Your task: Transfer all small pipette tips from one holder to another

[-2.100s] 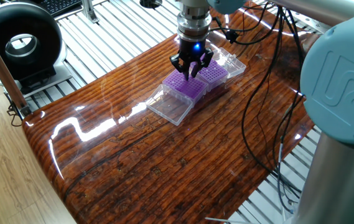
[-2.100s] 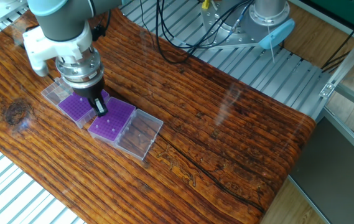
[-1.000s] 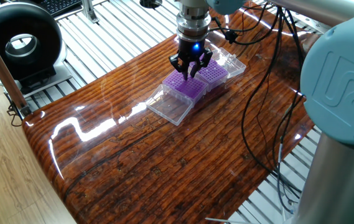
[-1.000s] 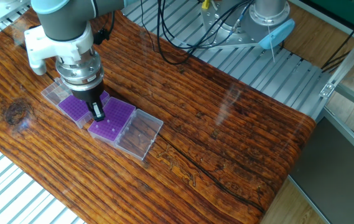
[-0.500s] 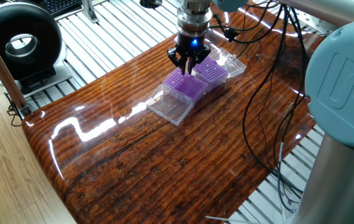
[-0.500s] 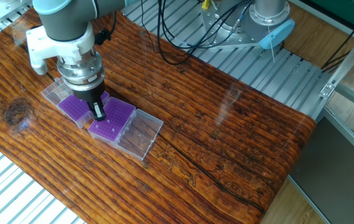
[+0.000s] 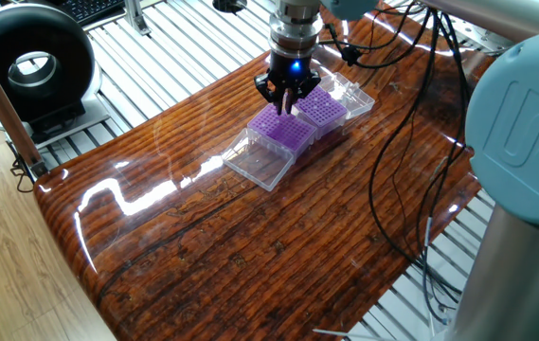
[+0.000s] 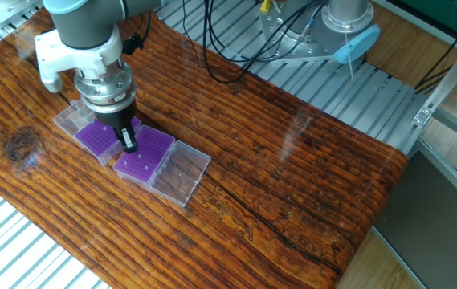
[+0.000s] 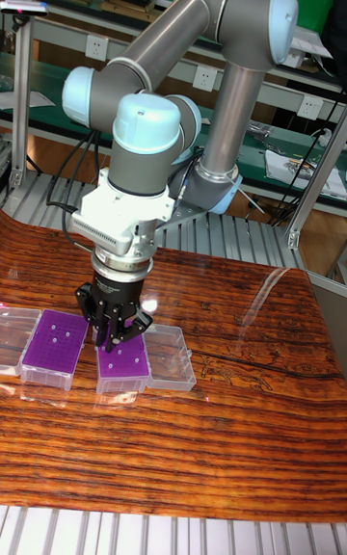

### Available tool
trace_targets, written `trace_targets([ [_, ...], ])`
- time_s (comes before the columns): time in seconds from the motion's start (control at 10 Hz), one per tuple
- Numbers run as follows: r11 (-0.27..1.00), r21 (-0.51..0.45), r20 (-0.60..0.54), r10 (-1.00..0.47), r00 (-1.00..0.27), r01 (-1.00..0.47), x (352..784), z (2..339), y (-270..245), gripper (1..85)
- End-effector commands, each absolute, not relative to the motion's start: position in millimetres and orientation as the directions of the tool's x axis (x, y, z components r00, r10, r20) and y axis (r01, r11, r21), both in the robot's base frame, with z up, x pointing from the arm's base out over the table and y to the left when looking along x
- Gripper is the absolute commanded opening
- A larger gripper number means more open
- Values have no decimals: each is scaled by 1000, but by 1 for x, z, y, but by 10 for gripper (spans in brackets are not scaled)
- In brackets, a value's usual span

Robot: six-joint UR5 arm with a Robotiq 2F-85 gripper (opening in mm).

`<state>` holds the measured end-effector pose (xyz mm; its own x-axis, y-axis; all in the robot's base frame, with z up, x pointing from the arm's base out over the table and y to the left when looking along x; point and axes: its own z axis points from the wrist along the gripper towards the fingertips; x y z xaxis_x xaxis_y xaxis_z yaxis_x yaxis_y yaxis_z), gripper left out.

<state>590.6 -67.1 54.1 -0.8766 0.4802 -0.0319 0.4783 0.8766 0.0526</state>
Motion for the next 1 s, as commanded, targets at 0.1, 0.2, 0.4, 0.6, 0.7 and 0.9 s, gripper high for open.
trace_targets([
  [0.1, 878, 73, -35, 477, -878, 473, 590, 52, -68, 237],
  [0.2, 878, 76, -37, 475, -879, 472, 591, 52, -67, 237],
  [0.4, 879, 80, -39, 474, -879, 470, 592, 51, -67, 237],
  [0.6, 879, 82, -40, 473, -880, 469, 592, 51, -66, 237],
  [0.7, 880, 83, -42, 472, -881, 468, 593, 50, -66, 237],
  [0.9, 881, 87, -46, 469, -882, 465, 594, 50, -67, 237],
])
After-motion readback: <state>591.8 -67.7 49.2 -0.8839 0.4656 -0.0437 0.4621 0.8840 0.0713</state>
